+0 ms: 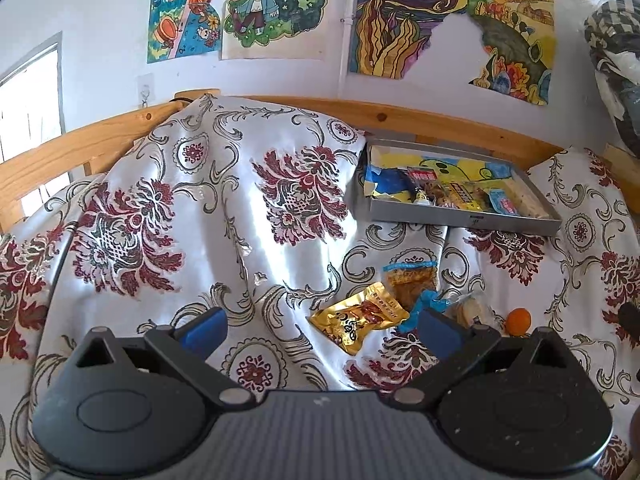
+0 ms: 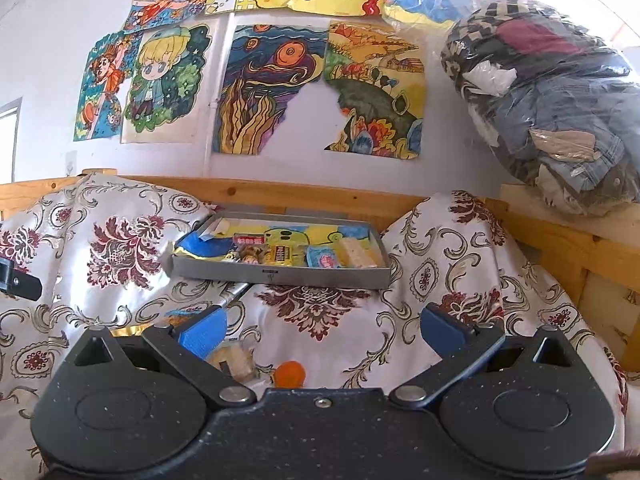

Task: Organize snacks
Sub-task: 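Move left tool to the gold pouch while right tool approaches the wrapped biscuit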

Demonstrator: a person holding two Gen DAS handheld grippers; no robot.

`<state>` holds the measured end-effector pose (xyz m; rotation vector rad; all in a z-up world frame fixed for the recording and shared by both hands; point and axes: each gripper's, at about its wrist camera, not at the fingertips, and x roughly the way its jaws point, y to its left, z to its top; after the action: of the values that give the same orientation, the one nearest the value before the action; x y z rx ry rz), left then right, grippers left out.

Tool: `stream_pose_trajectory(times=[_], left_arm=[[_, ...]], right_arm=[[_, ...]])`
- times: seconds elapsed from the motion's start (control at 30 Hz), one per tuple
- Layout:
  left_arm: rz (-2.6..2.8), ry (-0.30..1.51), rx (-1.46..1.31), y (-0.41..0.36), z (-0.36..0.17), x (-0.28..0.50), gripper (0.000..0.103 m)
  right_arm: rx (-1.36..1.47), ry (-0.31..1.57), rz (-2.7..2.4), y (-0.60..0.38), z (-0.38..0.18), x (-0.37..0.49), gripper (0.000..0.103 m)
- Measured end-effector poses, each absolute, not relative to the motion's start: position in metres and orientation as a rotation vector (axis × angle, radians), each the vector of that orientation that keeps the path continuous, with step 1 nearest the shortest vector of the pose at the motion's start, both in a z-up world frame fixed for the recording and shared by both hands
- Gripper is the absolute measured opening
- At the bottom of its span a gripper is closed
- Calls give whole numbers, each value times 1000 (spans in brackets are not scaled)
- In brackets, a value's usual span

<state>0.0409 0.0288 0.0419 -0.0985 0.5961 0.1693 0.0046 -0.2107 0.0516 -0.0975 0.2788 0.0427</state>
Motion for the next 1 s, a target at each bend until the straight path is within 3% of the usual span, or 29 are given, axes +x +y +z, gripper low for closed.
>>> stream_pose_trajectory(times=[0.5,1.0], left_arm=[[199,721,44,23,24,39,102],[246,756,9,33,15,46,102]], right_arm=[[-109,429,179,-185,43,3,102],[-106,472,264,-172,37,21,102]])
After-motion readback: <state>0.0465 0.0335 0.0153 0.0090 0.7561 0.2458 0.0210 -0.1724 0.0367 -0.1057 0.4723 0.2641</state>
